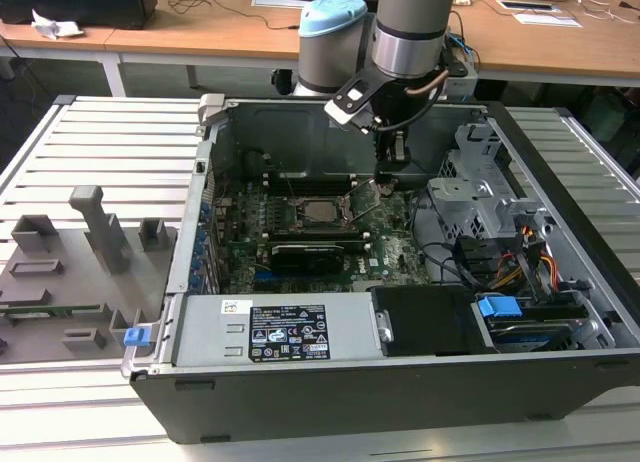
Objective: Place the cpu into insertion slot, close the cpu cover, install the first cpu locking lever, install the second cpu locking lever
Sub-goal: 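Close the cpu cover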
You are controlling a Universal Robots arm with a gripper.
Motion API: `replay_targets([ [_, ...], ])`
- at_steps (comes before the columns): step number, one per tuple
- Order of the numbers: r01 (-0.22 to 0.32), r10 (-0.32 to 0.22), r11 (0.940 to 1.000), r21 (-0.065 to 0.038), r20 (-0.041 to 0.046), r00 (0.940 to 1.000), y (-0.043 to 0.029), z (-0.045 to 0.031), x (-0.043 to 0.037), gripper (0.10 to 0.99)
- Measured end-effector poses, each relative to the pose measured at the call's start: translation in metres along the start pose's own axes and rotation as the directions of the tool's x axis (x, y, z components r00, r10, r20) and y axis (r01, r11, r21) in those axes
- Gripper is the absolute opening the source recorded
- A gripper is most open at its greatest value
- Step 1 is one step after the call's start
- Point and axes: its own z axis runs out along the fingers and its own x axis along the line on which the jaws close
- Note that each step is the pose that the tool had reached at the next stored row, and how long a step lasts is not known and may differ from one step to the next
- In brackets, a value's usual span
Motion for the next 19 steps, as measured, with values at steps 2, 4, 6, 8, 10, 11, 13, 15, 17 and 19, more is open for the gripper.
replay_targets([
  [2,0.001,-0.001,1.0000,0.002,0.0002,1.0000,0.0044,0.0019,0.0000,0.106],
  [4,0.003,-0.003,1.0000,0.003,-0.0001,1.0000,0.0093,0.0025,0.0001,0.106],
  [6,0.005,-0.005,1.0000,0.003,-0.0003,1.0000,0.0129,0.0030,0.0002,0.106],
  [8,0.010,-0.010,0.9999,0.003,-0.0004,1.0000,0.0146,0.0045,0.0002,0.106],
  [10,0.014,-0.014,0.9999,0.003,-0.0006,0.9999,0.0148,0.0073,0.0000,0.106],
  [11,0.015,-0.015,0.9999,0.003,-0.0006,0.9999,0.0147,0.0089,-0.0004,0.106],
  [13,0.016,-0.016,0.9999,0.003,-0.0007,0.9999,0.0147,0.0120,-0.0015,0.106],
  [15,0.016,-0.016,0.9999,0.003,-0.0006,0.9999,0.0145,0.0144,-0.0029,0.106],
  [17,0.016,-0.016,0.9999,0.003,-0.0008,0.9999,0.0140,0.0157,-0.0035,0.106],
  [19,0.016,-0.016,0.9999,0.003,-0.0007,0.9999,0.0120,0.0159,-0.0036,0.106],
])
